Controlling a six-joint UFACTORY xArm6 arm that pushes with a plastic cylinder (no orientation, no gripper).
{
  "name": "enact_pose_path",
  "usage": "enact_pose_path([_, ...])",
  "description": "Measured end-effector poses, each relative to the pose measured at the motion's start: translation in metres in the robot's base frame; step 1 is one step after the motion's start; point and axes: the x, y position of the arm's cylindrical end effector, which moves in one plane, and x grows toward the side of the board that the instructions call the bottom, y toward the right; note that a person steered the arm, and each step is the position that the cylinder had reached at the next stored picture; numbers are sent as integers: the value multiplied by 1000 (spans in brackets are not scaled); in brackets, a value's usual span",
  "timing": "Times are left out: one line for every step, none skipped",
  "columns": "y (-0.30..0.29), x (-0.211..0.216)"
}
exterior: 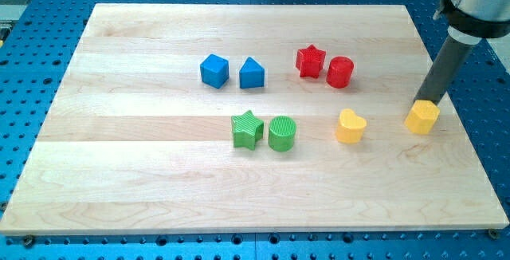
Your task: Move the hexagon to the heart
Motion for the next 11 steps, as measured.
enact_pose_path([26,0])
enact_pose_path([46,15])
enact_pose_path([31,19])
enact_pose_path([-9,19])
enact_pose_path([-46,19])
enact_pose_path([-41,20])
enact_pose_path([-1,20])
enact_pose_path([0,25])
enact_pose_path([-37,28])
enact_pose_path([-71,41])
enact_pose_path([-84,50])
